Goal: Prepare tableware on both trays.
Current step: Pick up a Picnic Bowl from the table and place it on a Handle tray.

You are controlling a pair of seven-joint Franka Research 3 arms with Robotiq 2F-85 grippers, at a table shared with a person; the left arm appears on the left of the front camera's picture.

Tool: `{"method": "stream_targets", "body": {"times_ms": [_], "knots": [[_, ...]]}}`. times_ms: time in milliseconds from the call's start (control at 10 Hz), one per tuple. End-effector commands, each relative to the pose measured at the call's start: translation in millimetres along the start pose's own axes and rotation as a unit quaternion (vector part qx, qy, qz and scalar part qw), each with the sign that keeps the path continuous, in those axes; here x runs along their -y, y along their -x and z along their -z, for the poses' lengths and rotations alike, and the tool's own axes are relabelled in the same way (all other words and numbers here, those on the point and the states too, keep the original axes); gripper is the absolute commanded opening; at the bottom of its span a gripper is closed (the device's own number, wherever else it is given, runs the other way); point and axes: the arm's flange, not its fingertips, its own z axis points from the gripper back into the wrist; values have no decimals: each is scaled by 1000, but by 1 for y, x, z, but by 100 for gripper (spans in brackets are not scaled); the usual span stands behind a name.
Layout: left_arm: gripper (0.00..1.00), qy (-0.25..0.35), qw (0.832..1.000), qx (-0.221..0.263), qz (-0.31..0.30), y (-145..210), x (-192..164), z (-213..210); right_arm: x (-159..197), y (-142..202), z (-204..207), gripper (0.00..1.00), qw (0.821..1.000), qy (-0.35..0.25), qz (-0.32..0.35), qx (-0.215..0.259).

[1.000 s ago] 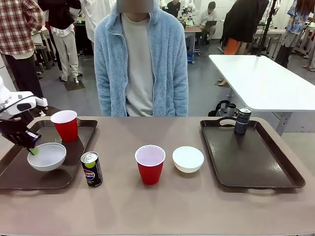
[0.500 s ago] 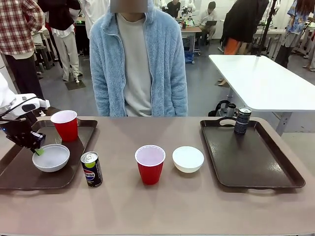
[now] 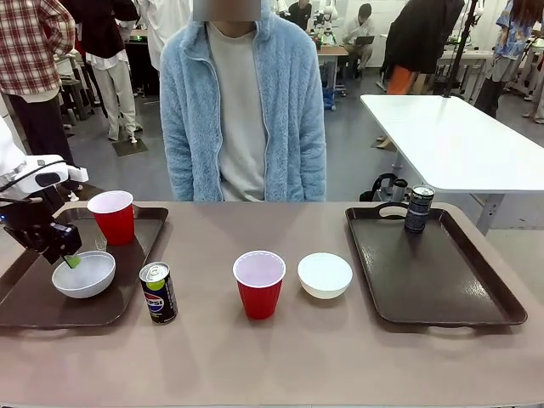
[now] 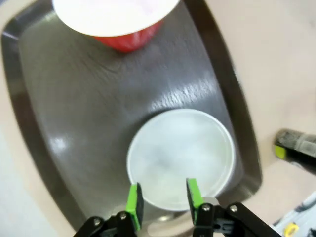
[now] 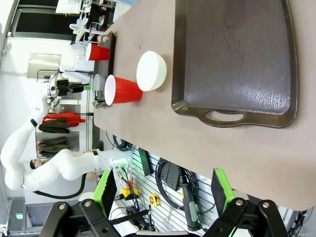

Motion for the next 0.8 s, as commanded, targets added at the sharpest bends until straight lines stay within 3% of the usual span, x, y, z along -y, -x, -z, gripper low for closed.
{"method": "stream_targets", "body": {"times_ms": [0,200,300,400,600,700], "knots": [[65,3,1000,-27,17,7,12,-25,-1,-3,0,100,1000,-14,5,7],[85,-10,999,-37,20,6,22,-45,-1,-3,0,100,1000,-14,5,7],[80,-15,999,-39,21,5,26,-51,-1,-3,0,100,1000,-14,5,7],[100,-29,999,-40,19,4,30,-59,-1,-3,0,100,1000,-14,5,7],[100,-45,998,-43,6,-1,35,-66,-1,-3,0,100,1000,-14,5,7],[100,-18,999,-32,28,3,30,-60,-1,-3,0,100,1000,-14,5,7]]}}
